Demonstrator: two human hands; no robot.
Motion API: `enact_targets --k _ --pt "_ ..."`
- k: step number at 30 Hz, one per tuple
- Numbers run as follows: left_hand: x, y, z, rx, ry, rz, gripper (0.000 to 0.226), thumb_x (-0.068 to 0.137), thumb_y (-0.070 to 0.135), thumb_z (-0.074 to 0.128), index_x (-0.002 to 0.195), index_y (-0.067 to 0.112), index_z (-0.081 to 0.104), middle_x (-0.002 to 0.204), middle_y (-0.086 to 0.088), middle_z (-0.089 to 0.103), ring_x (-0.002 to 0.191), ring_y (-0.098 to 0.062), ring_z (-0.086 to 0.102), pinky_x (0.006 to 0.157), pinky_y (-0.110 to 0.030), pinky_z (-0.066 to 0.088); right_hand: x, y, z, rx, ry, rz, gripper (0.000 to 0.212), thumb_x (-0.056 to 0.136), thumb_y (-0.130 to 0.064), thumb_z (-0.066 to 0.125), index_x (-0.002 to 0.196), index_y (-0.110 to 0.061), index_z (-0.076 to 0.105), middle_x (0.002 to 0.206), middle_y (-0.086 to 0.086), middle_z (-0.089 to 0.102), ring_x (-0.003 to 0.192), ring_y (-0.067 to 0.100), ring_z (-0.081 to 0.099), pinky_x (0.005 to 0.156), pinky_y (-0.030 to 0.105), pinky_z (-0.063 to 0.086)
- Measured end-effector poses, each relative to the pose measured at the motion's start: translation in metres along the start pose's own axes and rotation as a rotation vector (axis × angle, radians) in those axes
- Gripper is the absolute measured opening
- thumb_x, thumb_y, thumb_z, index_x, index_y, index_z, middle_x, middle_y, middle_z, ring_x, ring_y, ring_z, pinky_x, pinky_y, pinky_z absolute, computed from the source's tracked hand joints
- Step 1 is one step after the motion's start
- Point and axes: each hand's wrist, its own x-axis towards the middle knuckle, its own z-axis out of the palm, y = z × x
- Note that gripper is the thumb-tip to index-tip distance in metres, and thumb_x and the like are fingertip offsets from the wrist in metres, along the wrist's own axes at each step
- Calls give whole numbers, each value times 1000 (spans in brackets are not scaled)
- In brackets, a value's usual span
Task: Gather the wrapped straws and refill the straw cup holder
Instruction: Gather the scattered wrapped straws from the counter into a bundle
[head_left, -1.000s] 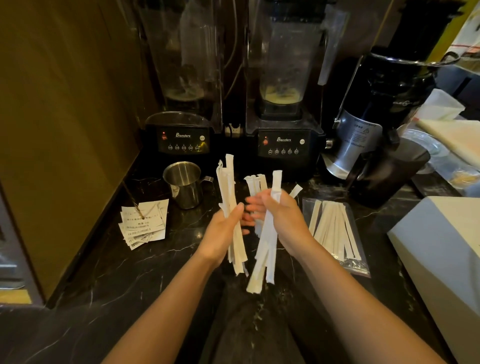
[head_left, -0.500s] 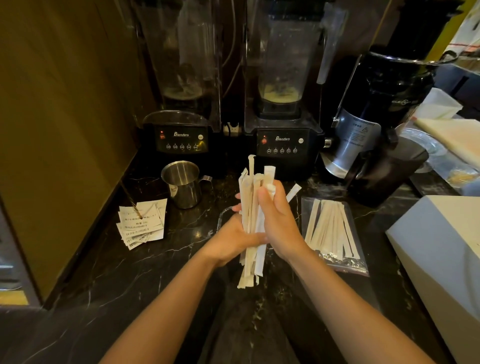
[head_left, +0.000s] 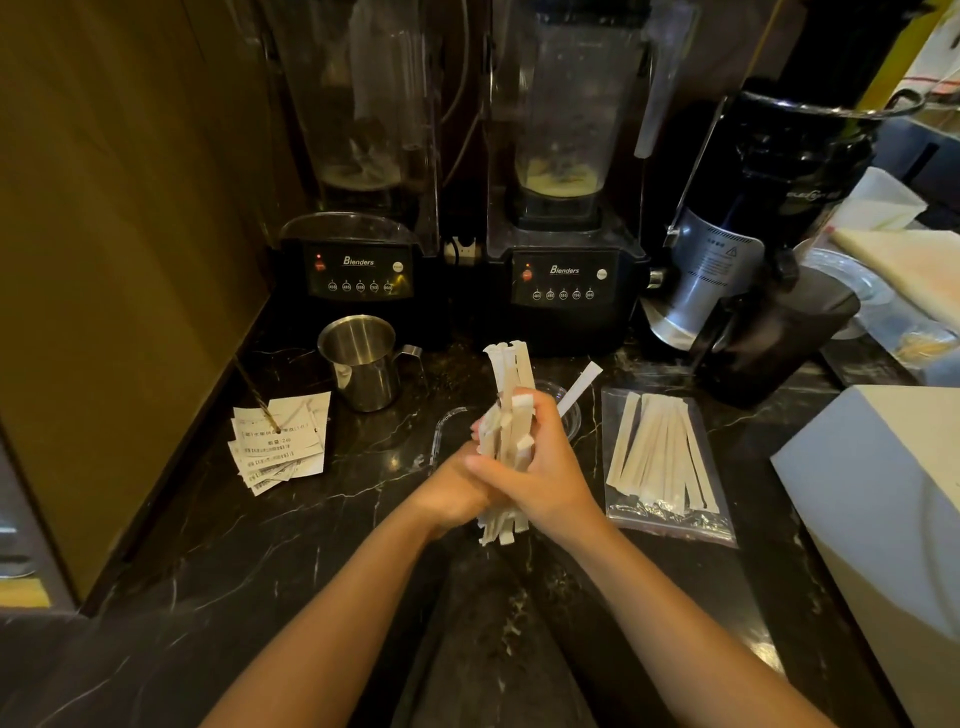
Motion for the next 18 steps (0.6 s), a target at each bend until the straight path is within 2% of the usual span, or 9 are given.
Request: enact_targets --k 3,5,6,8,10,13,15,18 --pt "1 -8 2 46 -21 -39 27 83 -7 55 91 18 57 83 6 58 73 2 62 67 -11 52 -1 8 2 -24 -15 -2 63 73 -4 74 112 -36 36 105 -8 59 94 -11 57 84 3 41" --pt "2 -12 3 72 -21 -62 23 82 -9 56 97 8 57 83 4 58 70 6 63 68 -14 53 -2 11 3 -24 -14 -3 66 72 0 74 114 -33 35 105 -13 56 94 -21 52 82 -4 36" --pt "2 -13 4 65 -17 -64 24 82 -9 56 97 9 56 82 5 58 68 9 63 67 -13 53 -2 13 4 -14 -4 0 68 71 2 74 117 -29 35 105 -14 56 94 -22 51 81 -5 35" --pt "2 -13 5 36 -14 -54 30 81 -10 57 95 16 54 83 8 57 68 15 61 66 -7 51 -2 19 5 13 26 22 69 69 2 75 120 -25 37 104 -11 58 92 -18 55 79 -4 38" --pt "3 -15 6 30 -11 -48 35 80 -9 58 99 21 52 88 12 57 75 16 60 70 -4 48 -2 24 6 29 46 53 66 69 0 76 118 -26 40 102 -7 60 92 -7 59 78 -2 42" --pt "5 -19 5 59 5 -53 33 83 -7 56 103 18 53 92 12 58 86 7 59 77 -8 50 -1 25 7 18 28 81 43 76 -3 71 108 -21 49 94 -7 57 90 2 56 72 -1 44" --pt "6 -18 2 88 22 -57 29 83 -7 54 101 16 55 88 11 59 86 2 57 75 -9 51 2 21 6 8 7 82 28 81 -8 67 103 -18 52 89 -6 57 86 3 56 68 0 45" --pt "6 -13 -3 83 44 -41 28 82 -7 57 96 17 57 85 9 61 79 2 60 71 -9 52 5 15 3 37 5 56 26 82 -9 66 101 -19 53 89 -7 59 87 3 57 69 2 47"
